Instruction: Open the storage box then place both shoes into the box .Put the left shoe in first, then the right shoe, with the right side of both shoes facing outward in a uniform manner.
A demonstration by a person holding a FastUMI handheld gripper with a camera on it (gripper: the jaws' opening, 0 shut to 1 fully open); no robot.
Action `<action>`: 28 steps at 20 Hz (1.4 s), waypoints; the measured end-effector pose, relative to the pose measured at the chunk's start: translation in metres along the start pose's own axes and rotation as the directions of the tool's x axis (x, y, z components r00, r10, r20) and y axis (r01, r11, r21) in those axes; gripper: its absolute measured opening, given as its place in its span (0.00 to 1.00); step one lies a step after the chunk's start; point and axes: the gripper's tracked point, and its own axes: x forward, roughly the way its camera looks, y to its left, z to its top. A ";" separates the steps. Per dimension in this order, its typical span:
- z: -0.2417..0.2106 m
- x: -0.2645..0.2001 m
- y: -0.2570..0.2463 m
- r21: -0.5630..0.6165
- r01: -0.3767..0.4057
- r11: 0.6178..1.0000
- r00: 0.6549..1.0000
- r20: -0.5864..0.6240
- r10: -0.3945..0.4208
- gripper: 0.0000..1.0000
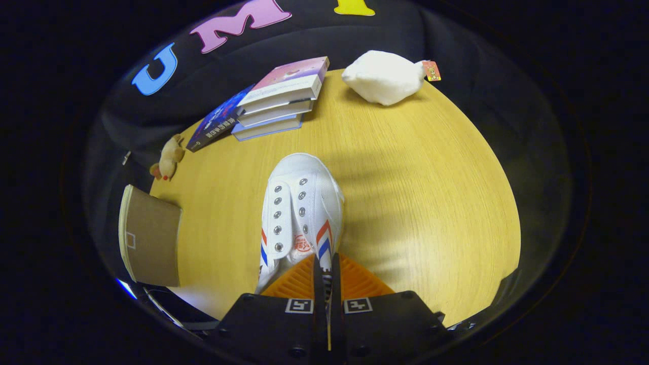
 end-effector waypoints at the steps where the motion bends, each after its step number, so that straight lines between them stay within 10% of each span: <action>1: 0.004 -0.013 0.010 0.012 -0.003 1.000 1.000 0.018 0.003 0.07; 14: 0.007 -0.121 0.253 0.116 -0.198 0.973 0.978 0.096 0.188 0.07; 20: -0.025 -0.121 0.370 0.148 -0.330 0.932 0.943 0.009 0.333 0.07; 28: -0.060 -0.083 0.443 0.114 -0.301 0.947 0.945 -0.098 0.312 0.07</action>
